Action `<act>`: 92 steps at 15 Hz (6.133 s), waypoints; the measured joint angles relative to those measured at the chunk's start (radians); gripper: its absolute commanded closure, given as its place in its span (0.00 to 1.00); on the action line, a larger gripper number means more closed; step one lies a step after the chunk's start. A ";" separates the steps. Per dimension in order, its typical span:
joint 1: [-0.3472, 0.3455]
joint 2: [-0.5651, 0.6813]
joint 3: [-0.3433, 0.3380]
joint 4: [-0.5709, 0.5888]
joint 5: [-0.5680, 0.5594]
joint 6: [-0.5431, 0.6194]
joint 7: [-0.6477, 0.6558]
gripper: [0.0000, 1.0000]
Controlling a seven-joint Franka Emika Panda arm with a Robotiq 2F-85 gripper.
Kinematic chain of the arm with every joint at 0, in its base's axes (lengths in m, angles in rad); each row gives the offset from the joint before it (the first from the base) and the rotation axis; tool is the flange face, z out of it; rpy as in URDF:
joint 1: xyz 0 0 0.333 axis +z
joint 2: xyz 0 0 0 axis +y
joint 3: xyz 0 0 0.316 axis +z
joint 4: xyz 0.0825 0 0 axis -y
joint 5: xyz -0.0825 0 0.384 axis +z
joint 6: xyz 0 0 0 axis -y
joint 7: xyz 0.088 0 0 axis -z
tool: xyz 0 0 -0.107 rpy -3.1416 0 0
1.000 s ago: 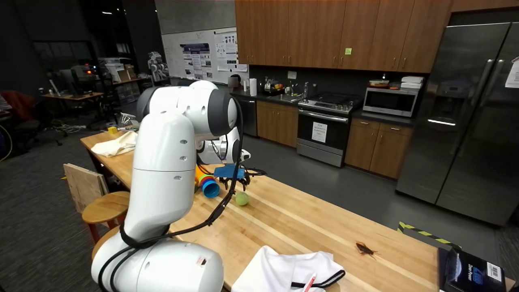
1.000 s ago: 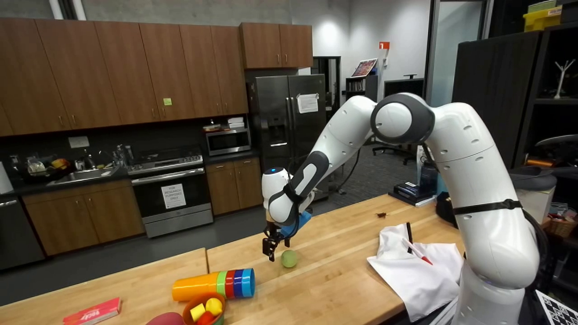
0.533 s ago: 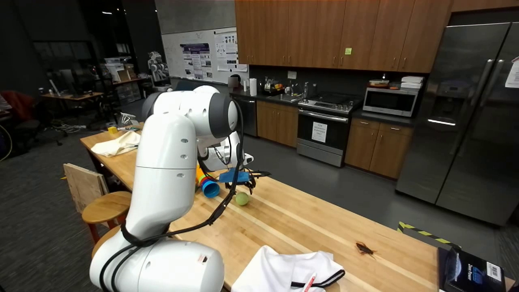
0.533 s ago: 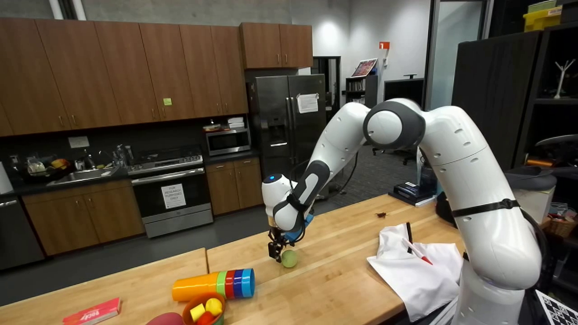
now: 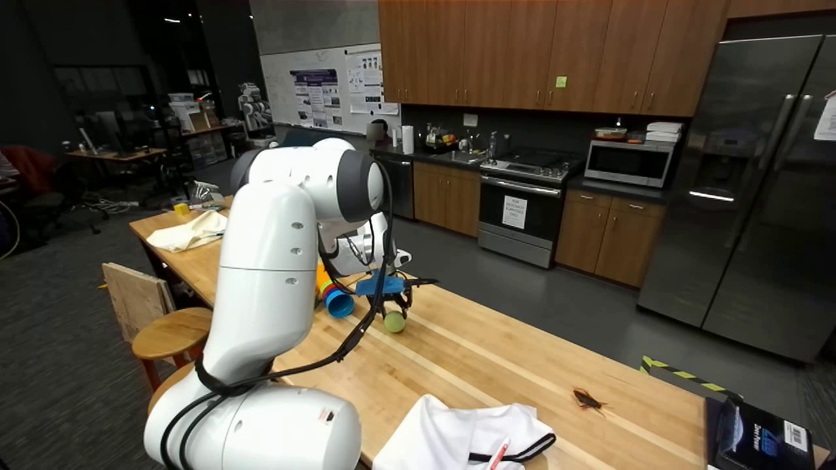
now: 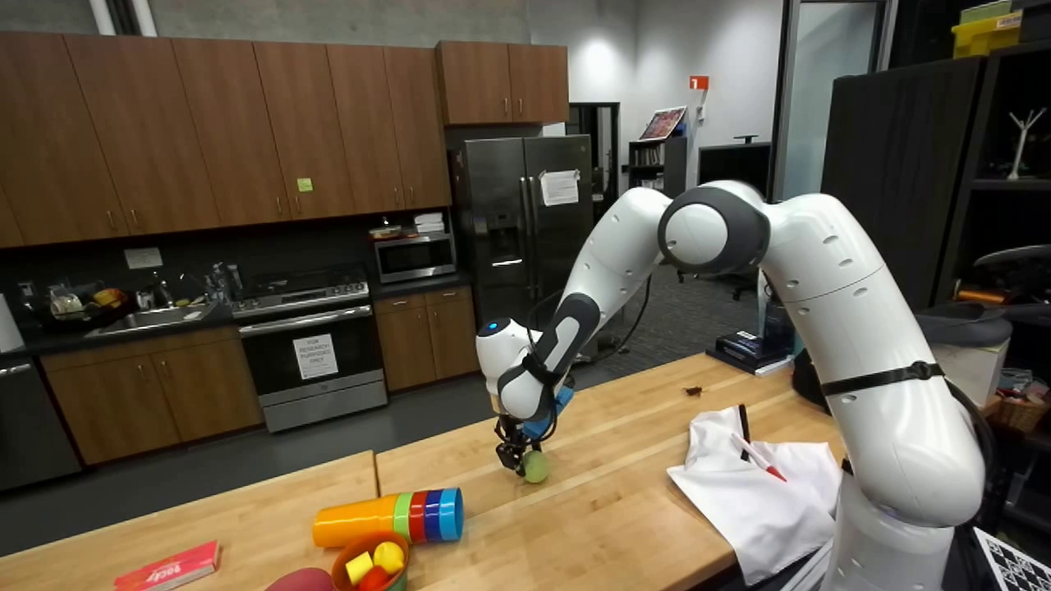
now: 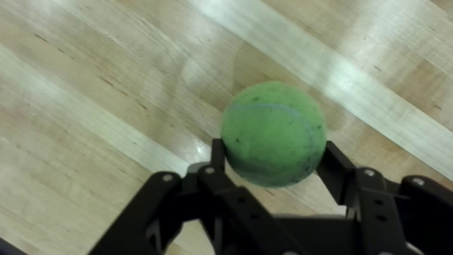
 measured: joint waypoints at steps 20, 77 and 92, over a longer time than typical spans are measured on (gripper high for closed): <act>-0.093 -0.578 0.038 -0.333 0.149 -0.147 0.351 0.60; -0.149 -0.396 0.163 -0.575 0.419 0.382 -0.611 0.60; -0.126 -0.260 0.210 -0.554 0.235 0.481 -0.509 0.60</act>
